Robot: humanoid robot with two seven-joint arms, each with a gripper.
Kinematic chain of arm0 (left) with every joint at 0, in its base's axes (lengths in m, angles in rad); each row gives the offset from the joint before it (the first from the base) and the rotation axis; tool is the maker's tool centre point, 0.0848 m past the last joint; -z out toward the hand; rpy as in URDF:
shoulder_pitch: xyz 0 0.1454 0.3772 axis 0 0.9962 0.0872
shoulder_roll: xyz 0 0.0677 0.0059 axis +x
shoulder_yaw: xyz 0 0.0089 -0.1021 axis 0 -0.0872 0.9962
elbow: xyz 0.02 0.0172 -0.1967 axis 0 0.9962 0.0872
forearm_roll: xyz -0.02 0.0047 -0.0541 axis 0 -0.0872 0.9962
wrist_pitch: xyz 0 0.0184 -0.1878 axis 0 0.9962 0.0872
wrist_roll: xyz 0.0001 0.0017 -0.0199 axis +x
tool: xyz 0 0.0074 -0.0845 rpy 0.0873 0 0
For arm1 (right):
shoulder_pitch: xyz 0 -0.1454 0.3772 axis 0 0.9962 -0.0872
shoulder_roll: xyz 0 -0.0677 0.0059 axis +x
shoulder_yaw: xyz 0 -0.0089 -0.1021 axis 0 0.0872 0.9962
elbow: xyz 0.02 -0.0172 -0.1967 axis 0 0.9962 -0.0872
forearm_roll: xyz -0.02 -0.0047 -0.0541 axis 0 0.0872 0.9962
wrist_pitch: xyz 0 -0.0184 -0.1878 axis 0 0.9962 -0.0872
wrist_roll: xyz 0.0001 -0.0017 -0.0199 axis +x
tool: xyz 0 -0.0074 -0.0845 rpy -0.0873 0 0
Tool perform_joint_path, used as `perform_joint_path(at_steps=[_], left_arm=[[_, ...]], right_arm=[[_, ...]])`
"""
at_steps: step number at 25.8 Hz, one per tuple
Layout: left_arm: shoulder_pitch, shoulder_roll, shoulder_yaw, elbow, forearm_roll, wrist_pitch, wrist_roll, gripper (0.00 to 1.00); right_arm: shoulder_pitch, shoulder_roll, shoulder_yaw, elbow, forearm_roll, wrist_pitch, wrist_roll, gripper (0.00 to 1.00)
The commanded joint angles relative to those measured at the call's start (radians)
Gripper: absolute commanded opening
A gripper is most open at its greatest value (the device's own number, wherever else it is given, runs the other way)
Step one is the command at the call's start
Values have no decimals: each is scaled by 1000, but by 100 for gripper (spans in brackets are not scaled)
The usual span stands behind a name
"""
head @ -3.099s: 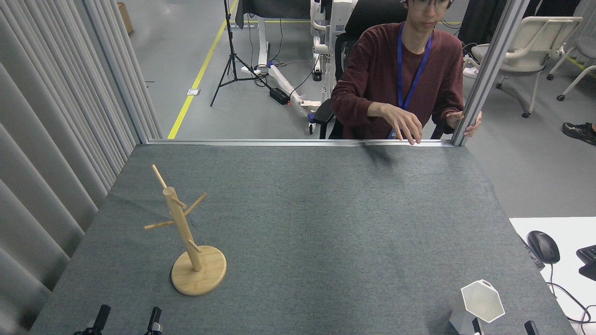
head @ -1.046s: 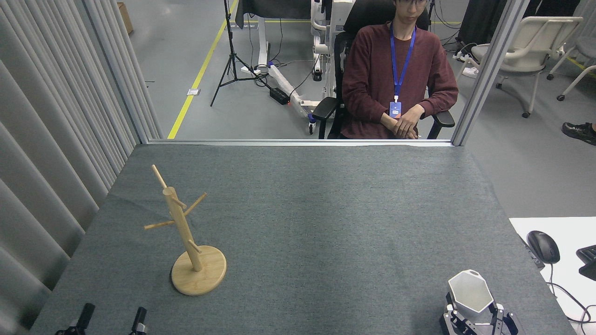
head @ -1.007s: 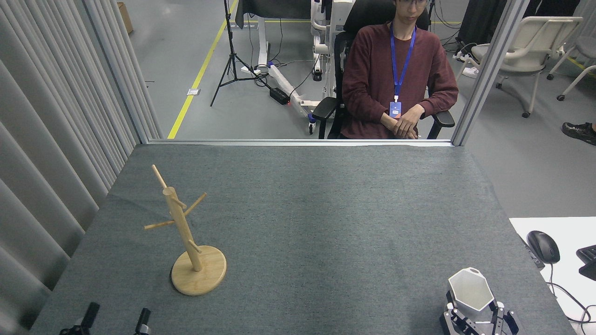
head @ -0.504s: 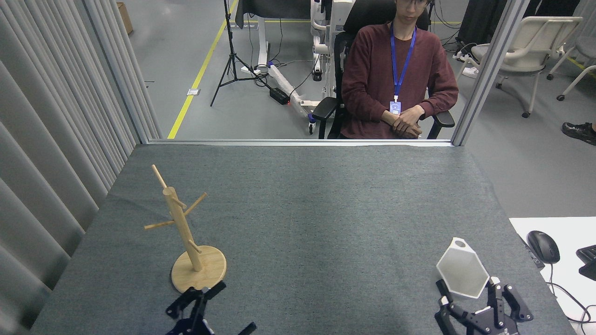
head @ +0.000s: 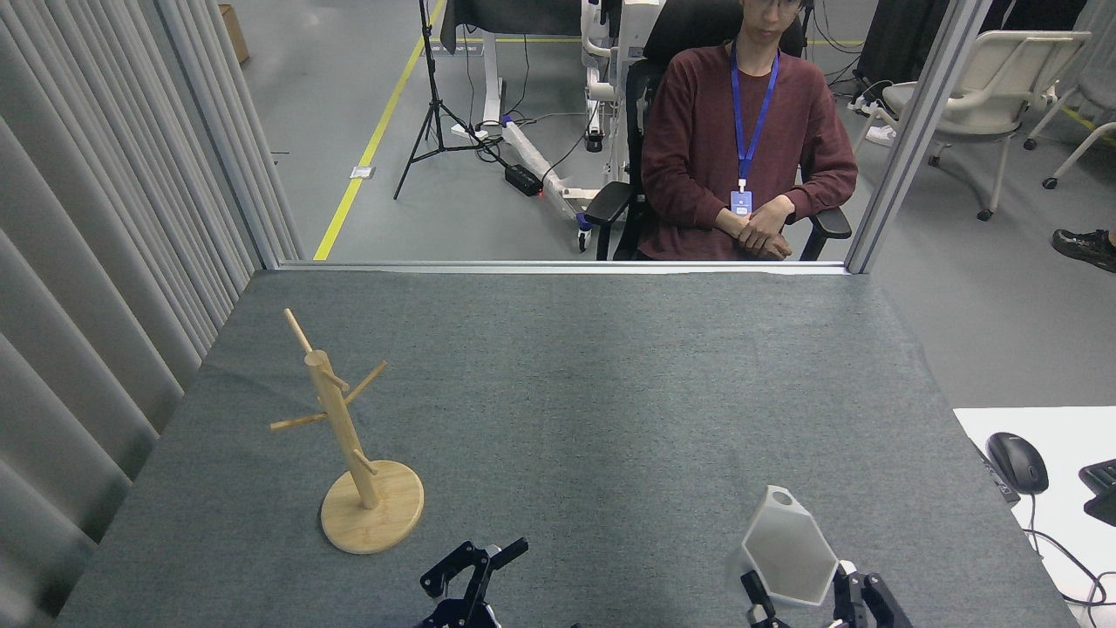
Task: Hang cup on storage rack
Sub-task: 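Grasp the white hexagonal cup with the right gripper and lift it, then move the held cup toward the left gripper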
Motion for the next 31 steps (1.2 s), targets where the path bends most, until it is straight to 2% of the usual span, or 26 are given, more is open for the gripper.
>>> perform_joint_path(at_steps=[1,6,12,24,31], left_arm=[[-6,-27,-1,2,-30,-1,0,100],[-6,-30,-1,-6,-38,-1,0,100],[-6,-32,-1,-9,-38,-1,0,100],[-6,-30,-3,-12,-40,16,2,100],[-6,-30,-1,-12,-40,17,2,100]], right_arm=[[8,18,111,-18,5,52,7,55],[10,21,213,-18,59,134,7,55],[-18,37,268,-15,98,173,9,55],[-22,41,375,-21,103,238,10,55],[-22,48,417,-21,152,256,10,55]])
